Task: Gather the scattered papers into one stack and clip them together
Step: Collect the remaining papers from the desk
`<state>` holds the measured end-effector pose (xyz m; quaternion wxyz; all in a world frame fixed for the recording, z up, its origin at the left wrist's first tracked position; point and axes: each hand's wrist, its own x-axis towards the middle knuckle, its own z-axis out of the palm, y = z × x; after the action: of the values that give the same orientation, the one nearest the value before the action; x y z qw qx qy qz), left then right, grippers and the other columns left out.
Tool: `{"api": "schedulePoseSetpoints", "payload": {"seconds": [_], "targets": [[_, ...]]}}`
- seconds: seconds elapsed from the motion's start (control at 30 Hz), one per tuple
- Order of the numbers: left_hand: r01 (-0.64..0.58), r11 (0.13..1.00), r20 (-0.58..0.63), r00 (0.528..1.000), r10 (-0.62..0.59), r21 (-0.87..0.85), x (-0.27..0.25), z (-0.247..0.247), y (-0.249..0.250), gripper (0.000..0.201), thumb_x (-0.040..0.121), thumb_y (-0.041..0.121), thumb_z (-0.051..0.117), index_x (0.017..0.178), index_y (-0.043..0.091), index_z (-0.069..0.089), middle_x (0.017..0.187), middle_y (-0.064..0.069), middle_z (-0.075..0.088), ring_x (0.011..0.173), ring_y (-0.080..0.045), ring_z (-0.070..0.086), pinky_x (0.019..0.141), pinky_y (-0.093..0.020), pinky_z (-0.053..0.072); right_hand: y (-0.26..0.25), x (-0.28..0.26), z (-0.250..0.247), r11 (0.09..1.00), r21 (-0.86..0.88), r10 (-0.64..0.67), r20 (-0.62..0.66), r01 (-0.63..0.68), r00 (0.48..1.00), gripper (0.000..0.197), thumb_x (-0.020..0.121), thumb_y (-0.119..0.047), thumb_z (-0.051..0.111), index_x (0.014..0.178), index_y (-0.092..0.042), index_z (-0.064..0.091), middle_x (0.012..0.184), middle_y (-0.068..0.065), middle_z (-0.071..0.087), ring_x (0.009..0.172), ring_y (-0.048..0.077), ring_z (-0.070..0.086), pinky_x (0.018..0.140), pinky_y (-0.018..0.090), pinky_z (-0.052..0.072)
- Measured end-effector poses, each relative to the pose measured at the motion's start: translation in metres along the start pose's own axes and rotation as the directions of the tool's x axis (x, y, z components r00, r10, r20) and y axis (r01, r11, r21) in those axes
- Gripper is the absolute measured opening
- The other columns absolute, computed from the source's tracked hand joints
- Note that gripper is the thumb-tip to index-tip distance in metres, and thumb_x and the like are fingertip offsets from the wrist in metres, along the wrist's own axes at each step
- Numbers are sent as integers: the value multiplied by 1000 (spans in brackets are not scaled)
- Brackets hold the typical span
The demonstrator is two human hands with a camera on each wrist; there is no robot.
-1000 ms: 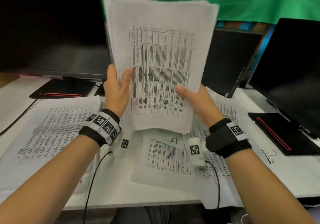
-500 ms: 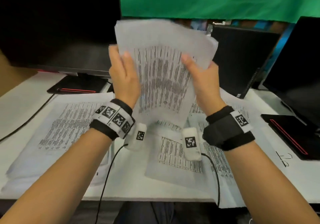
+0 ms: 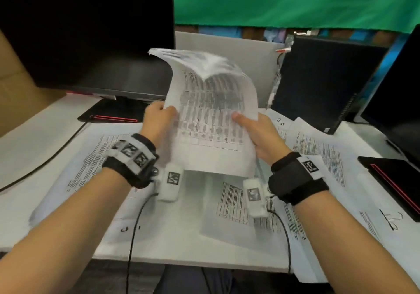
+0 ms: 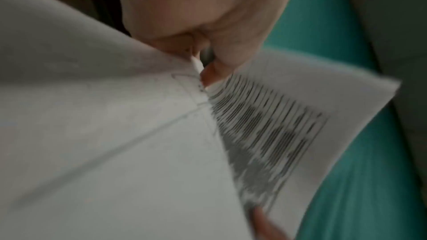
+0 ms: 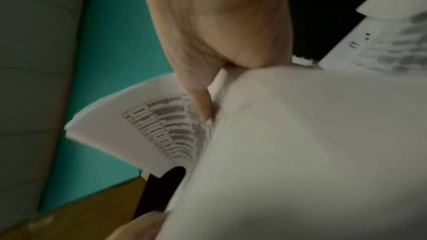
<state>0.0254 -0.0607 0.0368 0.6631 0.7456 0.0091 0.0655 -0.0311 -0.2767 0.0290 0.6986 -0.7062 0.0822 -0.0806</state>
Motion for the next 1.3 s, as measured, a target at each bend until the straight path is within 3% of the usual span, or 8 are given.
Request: {"api": "schedulePoseSetpoints", "payload": {"seconds": [0.27,0.43,0.67,0.8,0.9,1.0,1.17,1.3], "targets": [[195,887,-38,980,-197,419,8,-131,-29,18,92,0,47,89,10,62,75,-7,61,60,-19,52,50,-27,38,20,-16,13,851,-522,177,191,-53,965,30,94,-32,64,115,-11,66,108,13,72,81,16,69,73,28,57],[297,731,-193,955,-226,615,6,-202,-67,19,88,-7,45,95,-3,62,88,-25,64,70,-32,58,62,-36,54,37,-15,-19,233,-970,327,15,-65,945,60,95,-45,56,137,-3,50,141,14,52,127,30,52,103,37,42],[222,420,-139,966,-220,880,-13,-198,-59,56,88,17,64,137,4,39,124,-26,54,110,-40,53,95,-46,43,48,-27,-50,-99,-984,560,-177,-147,809,60,79,-53,73,118,-10,61,122,8,62,109,27,60,95,37,51],[33,706,129,976,-175,708,-36,-127,-13,51,90,31,61,136,19,42,128,-9,52,107,-28,55,90,-40,45,49,-28,-46,-124,-984,596,-177,-128,783,40,83,-41,69,106,-10,64,116,9,64,96,27,61,88,36,53],[-47,794,344,915,-209,606,-46,-65,-6,40,90,36,60,126,22,53,125,-1,56,110,-22,55,97,-39,43,49,-32,-37,-156,-978,543,-204,-141,815,48,87,-15,65,132,0,53,132,16,59,109,29,62,89,35,53],[-78,837,508,824,-252,542,-49,-16,-21,45,88,41,61,126,20,53,126,-2,56,111,-19,56,98,-38,46,46,-29,-36,-47,-988,568,-147,-146,810,48,87,-2,63,132,7,50,118,20,66,99,30,68,81,35,53],[210,934,745,563,-357,289,-70,55,-47,60,81,43,69,133,27,45,124,-5,60,109,-20,61,93,-38,50,13,-17,-2,874,-431,342,222,-223,913,43,92,1,59,131,-9,45,108,20,70,85,24,71,78,32,60],[276,950,481,819,-313,148,-53,63,-80,44,77,-5,55,118,12,54,114,-20,62,97,-33,64,83,-49,55,0,-1,-22,856,-481,309,185,-188,933,58,99,-30,56,149,-16,32,127,11,59,103,22,67,88,35,58]]}}
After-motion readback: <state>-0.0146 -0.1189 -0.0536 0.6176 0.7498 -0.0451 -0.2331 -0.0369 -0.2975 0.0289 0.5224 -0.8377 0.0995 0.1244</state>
